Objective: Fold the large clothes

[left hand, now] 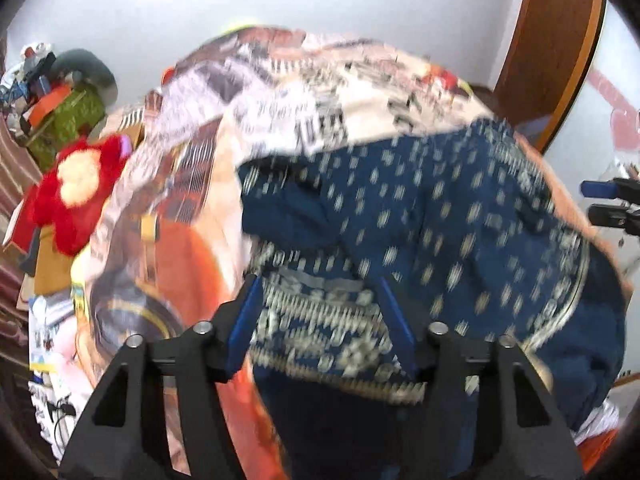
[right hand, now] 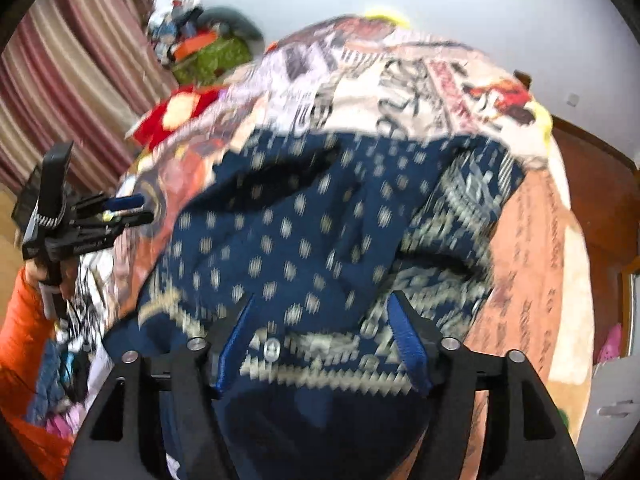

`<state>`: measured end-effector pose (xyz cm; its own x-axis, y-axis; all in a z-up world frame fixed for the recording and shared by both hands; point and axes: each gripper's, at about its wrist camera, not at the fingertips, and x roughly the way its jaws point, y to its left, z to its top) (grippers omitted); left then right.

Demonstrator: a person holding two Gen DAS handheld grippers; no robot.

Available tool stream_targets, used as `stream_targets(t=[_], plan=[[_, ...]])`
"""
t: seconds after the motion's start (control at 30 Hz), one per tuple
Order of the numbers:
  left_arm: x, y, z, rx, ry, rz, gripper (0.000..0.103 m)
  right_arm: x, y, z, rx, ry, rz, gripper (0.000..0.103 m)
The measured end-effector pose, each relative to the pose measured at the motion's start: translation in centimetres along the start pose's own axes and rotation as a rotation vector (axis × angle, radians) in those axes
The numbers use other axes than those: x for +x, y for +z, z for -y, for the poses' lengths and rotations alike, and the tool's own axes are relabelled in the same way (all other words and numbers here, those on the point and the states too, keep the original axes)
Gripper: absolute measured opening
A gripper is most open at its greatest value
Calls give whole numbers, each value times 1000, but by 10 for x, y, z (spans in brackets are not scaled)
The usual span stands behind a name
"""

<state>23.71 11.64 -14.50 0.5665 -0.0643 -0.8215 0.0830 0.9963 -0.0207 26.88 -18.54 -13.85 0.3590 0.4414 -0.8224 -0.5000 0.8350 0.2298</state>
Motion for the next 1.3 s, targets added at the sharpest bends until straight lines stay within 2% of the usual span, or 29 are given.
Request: stream_targets(t=[0.03,0.1,0.13,0.2,0.33,0.4,0.5,0.57,0.77,1.03,1.17,1.3], plan=[[0,7,2,-2,-8,10,65,0,8,1,7,-10,23,75],[5,24,10,-20,-39,29,79,4,23,1,17,-11,44,78],[9,30,15,-34,-58,36,82,7,27,1,22,-12,45,79],[21,36,25,-44,-94,30,83,21,33,1,38,-16,37,80],[58,30,44,-32,-129,-57,83,58,27,3,64,-20,-54,80],[73,21,48,-20,-117,-100,83,75,18,3,48,-33,-112,80],[91,3,49,5,-69,-168,83,87,7,-1,1,-78,-160,80],[96,-8,49,22,-55,-197,83,91,1,-3,-24,-77,-192,80],[62,-16,37,40,0,-139,83,67,-6,-5,-26,-102,-141,80],[6,-29,12,33,79,-26,83,6,-22,-18,-79,-185,-23,80],[-3,-53,-13,-36,67,-42,83,-26,-40,-15,-33,-208,38,81],[1,-88,-40,-132,55,-97,83,-46,-67,-5,65,-184,64,81]])
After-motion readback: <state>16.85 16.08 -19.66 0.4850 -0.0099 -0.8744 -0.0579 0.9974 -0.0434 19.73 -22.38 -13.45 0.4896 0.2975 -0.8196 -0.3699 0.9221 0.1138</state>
